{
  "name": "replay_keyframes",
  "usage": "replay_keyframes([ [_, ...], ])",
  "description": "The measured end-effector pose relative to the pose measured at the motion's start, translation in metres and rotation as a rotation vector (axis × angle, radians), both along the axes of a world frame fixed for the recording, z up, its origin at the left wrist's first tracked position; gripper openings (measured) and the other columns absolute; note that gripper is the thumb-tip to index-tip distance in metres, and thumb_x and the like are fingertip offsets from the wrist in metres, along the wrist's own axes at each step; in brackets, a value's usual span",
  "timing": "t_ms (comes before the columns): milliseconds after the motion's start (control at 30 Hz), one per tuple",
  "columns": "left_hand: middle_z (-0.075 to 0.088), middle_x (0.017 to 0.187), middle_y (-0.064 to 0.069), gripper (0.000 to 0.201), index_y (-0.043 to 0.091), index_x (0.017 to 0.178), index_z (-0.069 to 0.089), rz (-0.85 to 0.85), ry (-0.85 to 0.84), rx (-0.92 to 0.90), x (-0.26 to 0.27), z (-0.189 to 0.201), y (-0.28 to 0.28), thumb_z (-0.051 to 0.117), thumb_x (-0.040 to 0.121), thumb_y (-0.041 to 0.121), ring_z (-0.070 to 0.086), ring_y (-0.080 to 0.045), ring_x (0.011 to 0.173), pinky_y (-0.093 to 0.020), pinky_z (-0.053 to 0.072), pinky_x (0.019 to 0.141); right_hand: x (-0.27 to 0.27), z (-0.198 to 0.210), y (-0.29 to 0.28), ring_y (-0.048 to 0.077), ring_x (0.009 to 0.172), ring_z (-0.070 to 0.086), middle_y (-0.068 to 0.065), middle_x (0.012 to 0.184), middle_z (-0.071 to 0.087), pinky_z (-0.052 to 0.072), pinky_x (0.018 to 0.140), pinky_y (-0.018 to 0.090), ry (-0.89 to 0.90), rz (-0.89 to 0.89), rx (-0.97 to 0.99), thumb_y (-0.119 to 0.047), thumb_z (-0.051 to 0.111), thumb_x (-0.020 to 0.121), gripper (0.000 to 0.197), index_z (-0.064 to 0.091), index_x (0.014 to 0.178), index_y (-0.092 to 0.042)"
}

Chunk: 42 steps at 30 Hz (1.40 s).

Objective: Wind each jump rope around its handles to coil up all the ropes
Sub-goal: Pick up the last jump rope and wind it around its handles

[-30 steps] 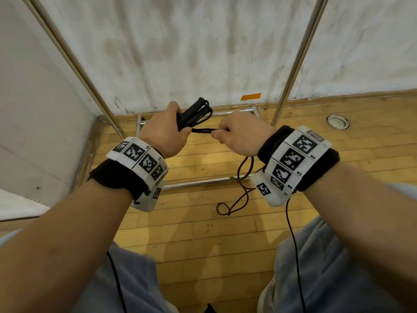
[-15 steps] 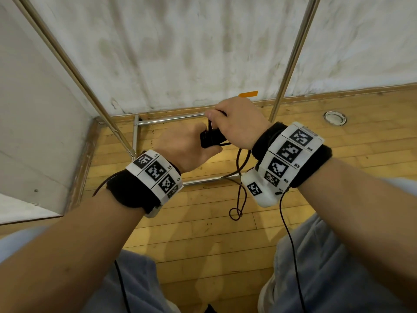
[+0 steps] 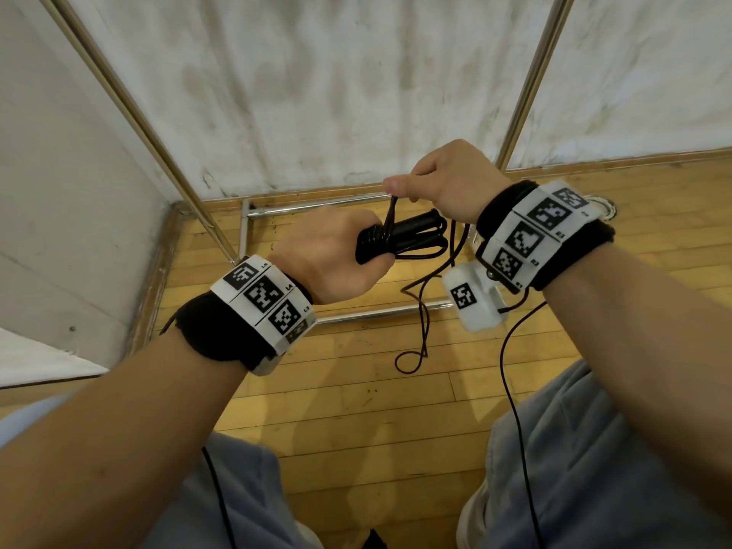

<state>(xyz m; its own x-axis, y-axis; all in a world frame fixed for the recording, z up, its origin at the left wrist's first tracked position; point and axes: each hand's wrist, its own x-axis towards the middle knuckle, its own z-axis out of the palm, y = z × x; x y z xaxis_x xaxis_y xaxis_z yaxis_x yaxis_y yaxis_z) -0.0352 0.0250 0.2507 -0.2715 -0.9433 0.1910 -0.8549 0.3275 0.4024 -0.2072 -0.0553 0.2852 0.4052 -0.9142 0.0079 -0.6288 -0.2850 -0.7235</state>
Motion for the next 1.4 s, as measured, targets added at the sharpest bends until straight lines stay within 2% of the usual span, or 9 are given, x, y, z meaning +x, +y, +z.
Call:
replay_keyframes([
  [367, 0.064, 0.064, 0.0, 0.006, 0.014, 0.084, 0.057, 0.124, 0.79, 0.087, -0.001, 0.026, 0.005, 0.061, 0.081, 0.019, 0.064, -0.01, 0.051, -0.019, 0.045, 0.045, 0.012, -0.028, 0.004, 0.006, 0.039, 0.029, -0.007, 0.048, 0.041, 0.027, 0.038, 0.018, -0.458, 0.132, 0.505, -0.025, 0.047, 0.096, 0.036, 0.051, 0.061, -0.017],
  [467, 0.065, 0.063, -0.004, 0.023, 0.003, 0.091, 0.055, 0.178, 0.904, 0.058, 0.002, 0.032, 0.001, 0.057, 0.079, 0.023, 0.063, -0.018, 0.048, -0.025, 0.046, 0.042, 0.023, -0.033, 0.014, 0.007, 0.04, 0.029, -0.008, 0.049, 0.037, 0.027, 0.037, 0.017, -0.511, 0.138, 0.462, -0.037, 0.044, 0.097, 0.035, 0.054, 0.069, -0.018],
  [600, 0.067, 0.059, 0.001, 0.01, 0.011, 0.086, 0.051, 0.263, 1.008, 0.042, 0.006, 0.034, -0.005, 0.055, 0.083, 0.02, 0.059, -0.029, 0.047, -0.037, 0.046, 0.046, 0.036, -0.03, 0.023, 0.002, 0.037, 0.03, -0.015, 0.042, 0.037, 0.025, 0.038, 0.017, -0.55, 0.091, 0.231, -0.02, 0.038, 0.1, 0.028, 0.056, 0.079, -0.016],
  [767, 0.067, 0.064, 0.002, 0.011, 0.024, 0.093, 0.047, 0.285, 1.024, 0.045, 0.008, 0.037, -0.007, 0.054, 0.085, 0.02, 0.057, -0.029, 0.045, -0.034, 0.044, 0.043, 0.04, -0.029, 0.032, 0.006, 0.052, 0.038, -0.009, 0.058, 0.042, 0.033, 0.056, 0.023, -0.354, 0.085, -0.051, -0.014, 0.037, 0.099, 0.026, 0.061, 0.095, -0.004],
  [900, 0.066, 0.064, 0.004, 0.01, 0.027, 0.093, 0.051, 0.296, 1.013, 0.033, 0.006, 0.04, -0.006, 0.053, 0.086, 0.02, 0.058, -0.029, 0.046, -0.04, 0.047, 0.046, 0.036, -0.029, 0.034, -0.003, 0.057, 0.045, -0.014, 0.065, 0.049, 0.032, 0.055, 0.012, -0.197, 0.117, -0.143, -0.02, 0.043, 0.098, 0.021, 0.063, 0.104, -0.014],
  [1067, 0.065, 0.062, -0.001, 0.006, 0.019, 0.088, 0.053, 0.26, 0.938, 0.064, -0.005, 0.04, -0.002, 0.057, 0.089, 0.015, 0.059, -0.033, 0.047, -0.051, 0.046, 0.042, 0.035, -0.033, 0.027, 0.017, 0.088, 0.052, 0.002, 0.094, 0.062, 0.037, 0.074, 0.026, 0.148, 0.007, -0.274, -0.021, 0.048, 0.095, 0.022, 0.068, 0.103, -0.017],
  [1200, 0.066, 0.064, -0.002, 0.006, 0.015, 0.089, 0.053, 0.209, 0.89, 0.098, -0.008, 0.039, -0.001, 0.058, 0.091, 0.013, 0.061, -0.028, 0.047, -0.042, 0.049, 0.043, 0.038, -0.033, 0.023, 0.016, 0.073, 0.059, 0.002, 0.078, 0.064, 0.048, 0.071, 0.03, -0.105, 0.032, 0.157, -0.013, 0.054, 0.092, 0.022, 0.064, 0.073, -0.02],
  [1333, 0.067, 0.068, -0.003, 0.007, 0.015, 0.088, 0.056, 0.212, 0.91, 0.084, -0.001, 0.043, -0.003, 0.06, 0.084, 0.019, 0.064, -0.027, 0.05, -0.037, 0.053, 0.043, 0.038, -0.038, 0.026, 0.02, 0.093, 0.065, 0.005, 0.088, 0.071, 0.049, 0.091, 0.038, -0.404, 0.128, 0.456, -0.013, 0.059, 0.09, 0.014, 0.069, 0.083, -0.02],
  [1400, 0.067, 0.065, -0.005, 0.01, 0.013, 0.089, 0.056, 0.225, 0.932, 0.097, 0.006, 0.044, -0.005, 0.06, 0.083, 0.02, 0.061, -0.032, 0.047, -0.037, 0.052, 0.043, 0.037, -0.04, 0.025, 0.017, 0.077, 0.063, 0.005, 0.076, 0.065, 0.05, 0.089, 0.041, -0.425, 0.127, 0.409, -0.018, 0.053, 0.095, 0.014, 0.065, 0.088, -0.017],
])
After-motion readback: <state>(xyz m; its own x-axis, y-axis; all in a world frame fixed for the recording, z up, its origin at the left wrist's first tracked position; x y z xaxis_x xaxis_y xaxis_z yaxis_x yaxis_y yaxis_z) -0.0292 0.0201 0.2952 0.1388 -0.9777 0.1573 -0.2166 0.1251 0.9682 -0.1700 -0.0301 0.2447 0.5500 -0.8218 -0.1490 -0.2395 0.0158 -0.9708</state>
